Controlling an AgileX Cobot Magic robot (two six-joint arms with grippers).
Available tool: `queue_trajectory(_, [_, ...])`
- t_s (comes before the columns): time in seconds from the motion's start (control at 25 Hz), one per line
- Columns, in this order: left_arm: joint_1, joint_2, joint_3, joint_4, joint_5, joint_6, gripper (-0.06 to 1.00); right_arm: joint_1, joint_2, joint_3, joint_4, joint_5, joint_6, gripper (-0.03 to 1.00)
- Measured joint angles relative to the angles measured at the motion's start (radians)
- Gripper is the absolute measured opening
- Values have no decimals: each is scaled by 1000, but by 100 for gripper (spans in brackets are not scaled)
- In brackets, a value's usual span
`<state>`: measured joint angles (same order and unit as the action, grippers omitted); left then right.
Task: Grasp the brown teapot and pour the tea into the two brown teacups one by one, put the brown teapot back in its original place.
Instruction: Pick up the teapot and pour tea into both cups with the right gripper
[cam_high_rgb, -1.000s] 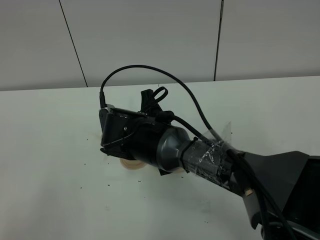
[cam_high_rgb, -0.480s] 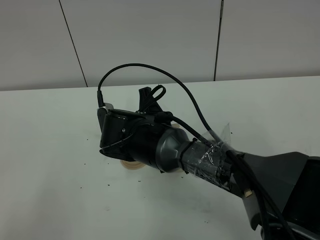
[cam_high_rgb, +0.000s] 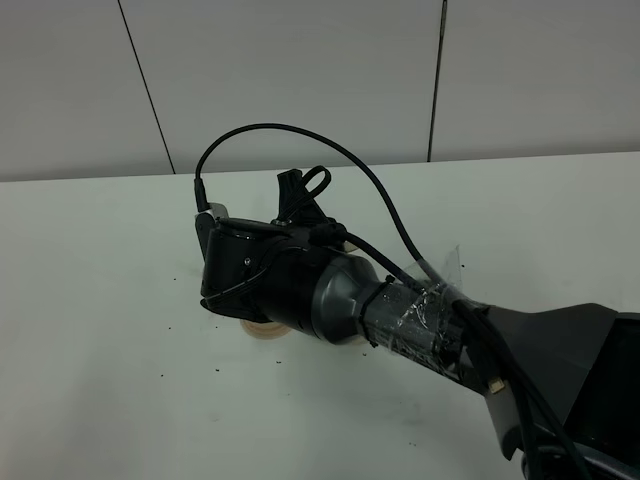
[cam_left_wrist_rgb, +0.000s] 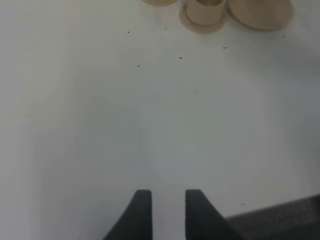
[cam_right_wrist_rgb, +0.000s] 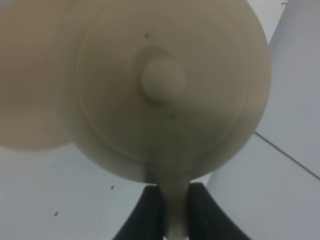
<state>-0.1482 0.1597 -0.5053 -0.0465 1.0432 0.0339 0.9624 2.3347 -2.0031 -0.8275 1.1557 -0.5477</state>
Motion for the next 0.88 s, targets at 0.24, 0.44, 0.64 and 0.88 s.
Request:
queue_trajectory(0.24, [0,0,0,0,0,0,24,0,0,0,-8,2,-1,10])
queue_trajectory(0.44, [0,0,0,0,0,0,24,0,0,0,-16,3,-6,10])
queue_trajectory(0.64, [0,0,0,0,0,0,24,0,0,0,-30,6,-20,10])
queue_trajectory(0.88, [0,0,0,0,0,0,24,0,0,0,-41,9,-30,10])
